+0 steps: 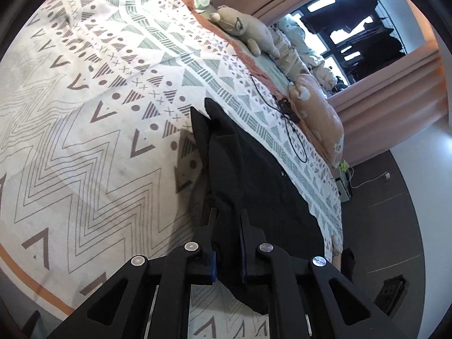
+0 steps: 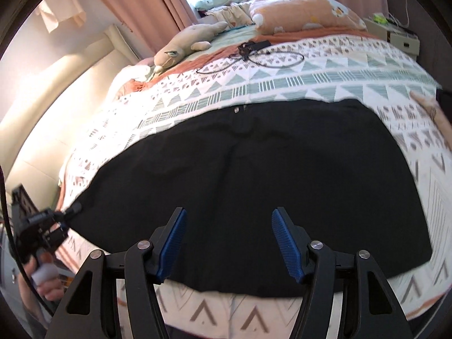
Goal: Fold large clothes
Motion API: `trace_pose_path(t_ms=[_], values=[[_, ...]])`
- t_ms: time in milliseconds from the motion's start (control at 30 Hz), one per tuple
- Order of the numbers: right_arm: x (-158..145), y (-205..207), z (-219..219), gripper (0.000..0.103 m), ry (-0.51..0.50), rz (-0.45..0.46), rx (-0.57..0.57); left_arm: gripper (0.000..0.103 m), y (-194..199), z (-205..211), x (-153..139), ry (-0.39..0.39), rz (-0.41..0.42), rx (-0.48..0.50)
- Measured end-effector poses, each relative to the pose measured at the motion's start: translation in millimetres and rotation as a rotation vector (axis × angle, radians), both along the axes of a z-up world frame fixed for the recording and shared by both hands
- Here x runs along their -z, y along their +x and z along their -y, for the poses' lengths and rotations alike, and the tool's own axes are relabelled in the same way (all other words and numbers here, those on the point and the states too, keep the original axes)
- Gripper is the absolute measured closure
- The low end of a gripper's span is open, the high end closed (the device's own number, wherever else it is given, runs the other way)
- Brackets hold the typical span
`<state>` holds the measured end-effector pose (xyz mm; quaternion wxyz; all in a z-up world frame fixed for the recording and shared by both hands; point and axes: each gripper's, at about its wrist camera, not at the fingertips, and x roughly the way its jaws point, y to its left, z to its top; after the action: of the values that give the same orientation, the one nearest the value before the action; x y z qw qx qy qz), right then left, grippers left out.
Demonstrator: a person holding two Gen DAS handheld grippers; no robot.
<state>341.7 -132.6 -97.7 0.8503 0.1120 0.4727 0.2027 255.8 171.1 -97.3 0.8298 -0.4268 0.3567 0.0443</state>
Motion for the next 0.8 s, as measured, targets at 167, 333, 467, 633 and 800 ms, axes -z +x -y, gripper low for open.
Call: trace_pose_path(t_ms=[167,333,467,633,800], values=[[35.7,-6.7,-10.7,0.061,0.020,-0.077,-0.042,0.093,7.6,22.2,-31.6,0.025,0.064,0.040],[80.9,-1.4,-14.2,0.063,0.026,-0.165,-0.049,0.094,18.8,50.4,-61.8,0.057,0.113,0.093],[107.3,2.1,-6.6,0.066,0.092,-0.237,-0.026,0.094,27.6,73.4,-79.6,0.074,0.136,0.136],[118.2,1.0,1.2,0.071,0.139,-0.238,-0.029,0.095,44.6,105.9,-95.1,0.095,0.146,0.191],[121.1,3.3,12.9,0.071,0.217,-0.267,-0.055,0.095,63.8,143.4,-109.7,0.111,0.162,0.259]])
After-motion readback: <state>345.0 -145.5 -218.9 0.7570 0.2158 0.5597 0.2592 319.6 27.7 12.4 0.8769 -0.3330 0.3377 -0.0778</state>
